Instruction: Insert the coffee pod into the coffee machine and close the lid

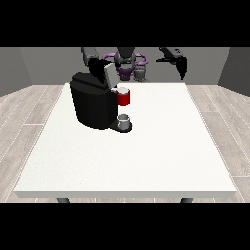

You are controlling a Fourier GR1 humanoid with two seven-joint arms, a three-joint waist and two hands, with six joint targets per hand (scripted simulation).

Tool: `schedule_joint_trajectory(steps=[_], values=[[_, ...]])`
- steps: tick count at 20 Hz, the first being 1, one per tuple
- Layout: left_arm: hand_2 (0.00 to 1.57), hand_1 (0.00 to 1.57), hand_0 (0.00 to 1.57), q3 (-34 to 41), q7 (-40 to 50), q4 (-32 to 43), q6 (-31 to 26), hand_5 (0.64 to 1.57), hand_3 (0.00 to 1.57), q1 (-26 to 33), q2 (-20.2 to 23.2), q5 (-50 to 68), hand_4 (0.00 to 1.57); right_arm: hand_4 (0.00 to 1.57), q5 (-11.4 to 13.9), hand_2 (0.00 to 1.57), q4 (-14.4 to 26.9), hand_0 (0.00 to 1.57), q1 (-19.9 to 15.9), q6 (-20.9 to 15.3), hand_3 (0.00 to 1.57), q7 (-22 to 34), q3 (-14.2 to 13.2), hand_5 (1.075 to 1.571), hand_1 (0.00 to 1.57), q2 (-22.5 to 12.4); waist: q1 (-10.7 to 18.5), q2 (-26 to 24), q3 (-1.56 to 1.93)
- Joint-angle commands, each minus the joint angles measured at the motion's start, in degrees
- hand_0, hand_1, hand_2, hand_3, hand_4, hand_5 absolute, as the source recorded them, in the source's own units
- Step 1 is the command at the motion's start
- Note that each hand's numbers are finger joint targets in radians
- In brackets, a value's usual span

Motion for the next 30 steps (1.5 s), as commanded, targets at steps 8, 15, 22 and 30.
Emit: schedule_joint_trajectory(steps=[8,15,22,30], values=[[0.0,0.0,0.0,-0.54,0.03,-1.15,0.14,1.571,0.0,0.78,1.33,1.06,0.14,0.21,2.62,0.0,3.82,0.0,-4.17,-0.13,0.0,-0.85,1.04,1.571,0.0,0.97,1.48,0.33,0.13],[0.0,0.0,0.0,-0.41,-3.46,4.16,1.31,1.571,0.0,1.65,0.55,0.41,0.14,0.15,6.18,0.0,2.35,0.0,-8.33,0.38,0.0,2.97,4.56,1.571,0.0,1.74,-0.2,0.06,0.1],[0.0,0.0,0.0,-4.7,-1.44,-0.93,2.79,1.571,0.0,1.82,-1.76,-1.13,0.12,0.12,6.75,0.0,4.98,0.0,-8.93,-2.17,0.0,0.4,3.49,1.571,0.0,4.57,1.6,-0.82,0.13],[0.0,0.0,0.0,-1.99,-8.41,4.43,2.62,1.571,0.0,4.57,-0.99,-0.41,0.25,0.28,-0.66,0.0,-3.97,0.0,2.66,0.63,0.0,-5.7,11.85,1.571,0.0,8.25,-3.89,-5.9,0.12]])
